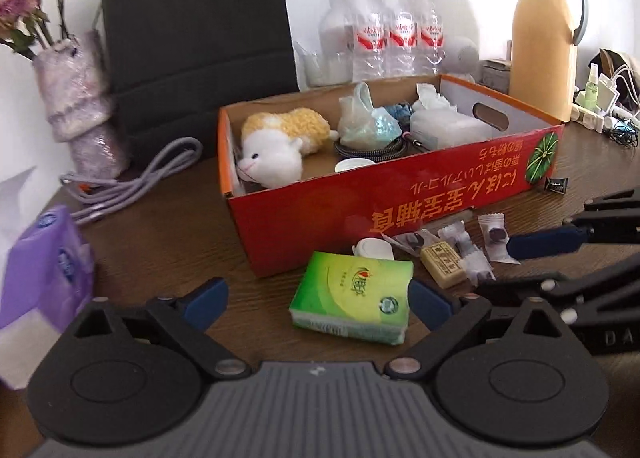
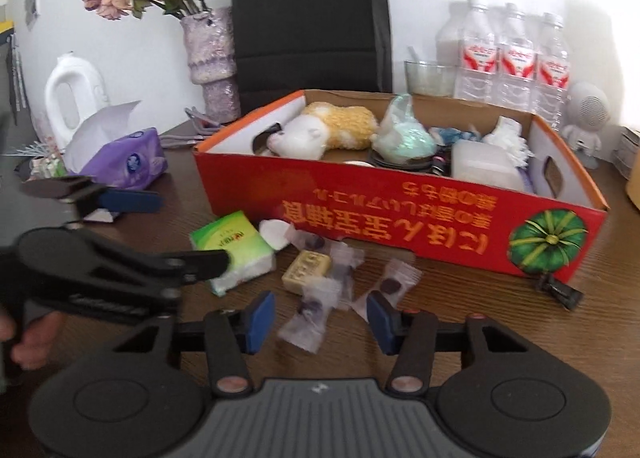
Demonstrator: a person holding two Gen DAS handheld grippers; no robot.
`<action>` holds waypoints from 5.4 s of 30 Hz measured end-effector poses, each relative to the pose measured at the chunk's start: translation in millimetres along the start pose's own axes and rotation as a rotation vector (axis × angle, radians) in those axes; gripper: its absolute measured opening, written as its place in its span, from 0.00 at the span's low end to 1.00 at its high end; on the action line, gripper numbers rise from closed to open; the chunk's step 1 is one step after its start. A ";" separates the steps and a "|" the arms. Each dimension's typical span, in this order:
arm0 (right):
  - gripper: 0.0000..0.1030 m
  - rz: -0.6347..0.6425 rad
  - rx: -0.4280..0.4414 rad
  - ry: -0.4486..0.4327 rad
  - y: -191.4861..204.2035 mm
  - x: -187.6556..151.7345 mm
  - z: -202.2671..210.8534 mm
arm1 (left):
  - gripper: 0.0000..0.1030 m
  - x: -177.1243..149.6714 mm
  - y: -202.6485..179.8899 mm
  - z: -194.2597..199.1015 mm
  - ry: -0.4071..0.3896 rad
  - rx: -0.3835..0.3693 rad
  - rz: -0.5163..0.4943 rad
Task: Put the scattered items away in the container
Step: 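Grasp the green tissue pack with the left tool while the right tool grasps a clear wrapped candy, then carry the tissue pack and candy over the cardboard box with both tools, then open both tools to drop the tissue pack and candy into the box, then move both tools back from the box toward the remaining items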
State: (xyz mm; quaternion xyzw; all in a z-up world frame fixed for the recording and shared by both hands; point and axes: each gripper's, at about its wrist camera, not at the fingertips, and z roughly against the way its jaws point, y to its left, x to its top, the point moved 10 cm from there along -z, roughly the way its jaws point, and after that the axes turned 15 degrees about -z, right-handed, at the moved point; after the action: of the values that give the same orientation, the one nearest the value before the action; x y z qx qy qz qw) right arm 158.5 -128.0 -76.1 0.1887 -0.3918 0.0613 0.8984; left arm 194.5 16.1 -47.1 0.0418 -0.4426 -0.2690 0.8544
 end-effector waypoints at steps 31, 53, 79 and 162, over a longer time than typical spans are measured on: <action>0.15 -0.055 -0.069 -0.294 -27.3 7.9 158.5 | 0.64 23.6 -66.4 178.3 -0.296 0.253 0.165; 0.15 -0.018 -0.015 -0.517 -3.5 -51.7 255.3 | 0.64 4.0 -108.6 259.7 -0.431 0.335 0.212; 0.15 -0.354 0.069 0.287 -60.9 182.4 -39.1 | 0.64 102.9 65.6 -61.2 0.262 -0.068 0.339; 0.63 -0.140 -0.061 -0.099 -52.9 -37.3 97.0 | 0.86 -24.2 -70.7 116.2 -0.077 0.114 0.232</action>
State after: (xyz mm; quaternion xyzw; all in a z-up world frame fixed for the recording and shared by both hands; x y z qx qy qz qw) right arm 80.6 -212.9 -58.4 0.1910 -0.4235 -0.0229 0.8852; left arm 62.9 -12.7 -16.5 0.0287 -0.4913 -0.1441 0.8585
